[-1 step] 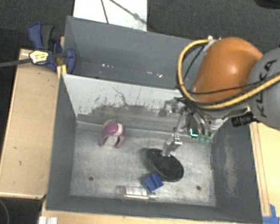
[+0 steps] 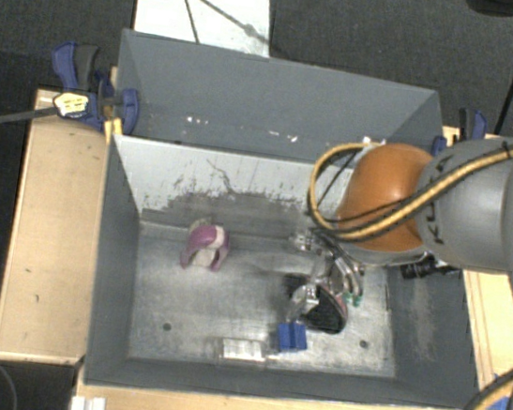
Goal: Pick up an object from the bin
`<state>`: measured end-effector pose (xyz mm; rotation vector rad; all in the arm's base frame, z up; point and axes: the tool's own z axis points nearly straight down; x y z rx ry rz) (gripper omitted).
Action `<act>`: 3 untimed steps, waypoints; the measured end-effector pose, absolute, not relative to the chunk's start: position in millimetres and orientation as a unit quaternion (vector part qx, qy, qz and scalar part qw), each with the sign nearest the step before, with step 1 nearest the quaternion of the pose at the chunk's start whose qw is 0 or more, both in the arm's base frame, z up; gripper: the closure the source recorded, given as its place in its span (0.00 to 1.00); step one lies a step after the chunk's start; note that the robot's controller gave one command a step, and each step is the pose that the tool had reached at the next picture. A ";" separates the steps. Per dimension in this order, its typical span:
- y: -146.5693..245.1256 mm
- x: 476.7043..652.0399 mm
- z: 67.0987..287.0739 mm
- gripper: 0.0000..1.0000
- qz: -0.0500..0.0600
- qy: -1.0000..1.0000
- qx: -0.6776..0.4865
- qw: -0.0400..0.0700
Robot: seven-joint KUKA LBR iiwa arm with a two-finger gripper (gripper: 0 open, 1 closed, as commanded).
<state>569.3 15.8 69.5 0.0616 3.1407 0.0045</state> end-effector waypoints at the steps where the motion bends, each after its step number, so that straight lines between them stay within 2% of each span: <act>1: 16.1 570.3 73.2 1.00 0.001 1.000 0.020 0.001; 2: 15.9 571.2 72.5 0.00 0.001 1.000 0.020 0.004; 3: -42.5 529.1 86.7 0.00 -0.001 0.997 0.076 0.000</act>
Offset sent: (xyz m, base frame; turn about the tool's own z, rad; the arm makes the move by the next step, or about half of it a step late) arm 0.0000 0.0000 0.0000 0.0000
